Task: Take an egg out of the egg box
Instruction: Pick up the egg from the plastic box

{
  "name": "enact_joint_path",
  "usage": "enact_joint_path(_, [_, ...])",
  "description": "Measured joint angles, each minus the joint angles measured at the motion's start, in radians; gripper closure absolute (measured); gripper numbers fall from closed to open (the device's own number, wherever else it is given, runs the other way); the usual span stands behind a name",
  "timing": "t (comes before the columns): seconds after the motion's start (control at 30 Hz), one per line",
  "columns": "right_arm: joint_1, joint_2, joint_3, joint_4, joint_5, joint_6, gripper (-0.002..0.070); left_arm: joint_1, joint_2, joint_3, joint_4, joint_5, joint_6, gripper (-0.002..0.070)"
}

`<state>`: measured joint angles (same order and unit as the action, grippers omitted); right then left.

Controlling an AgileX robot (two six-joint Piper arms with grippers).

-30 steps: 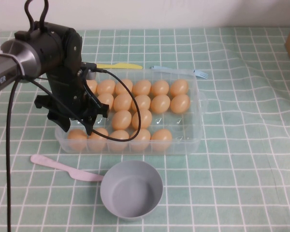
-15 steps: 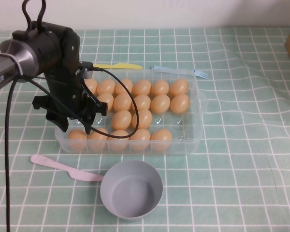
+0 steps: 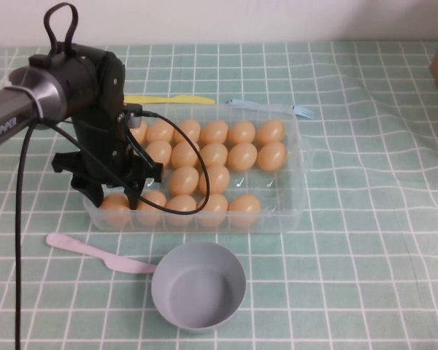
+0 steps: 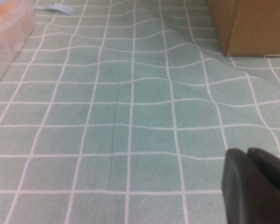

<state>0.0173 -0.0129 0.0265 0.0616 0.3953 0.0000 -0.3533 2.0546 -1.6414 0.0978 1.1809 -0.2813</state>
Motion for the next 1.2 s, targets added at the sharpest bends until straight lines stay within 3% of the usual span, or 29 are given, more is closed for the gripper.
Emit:
enact_joint_path(0.87, [0.000, 0.000, 0.000, 0.000, 0.000, 0.000, 0.0694, 0.000, 0.021, -0.002, 0.002, -0.001, 0.013, 0.0309])
enact_joint_path(1.2, [0.000, 0.000, 0.000, 0.000, 0.000, 0.000, 0.0694, 0.000, -0.133, -0.081, -0.004, 0.011, 0.105, 0.0310])
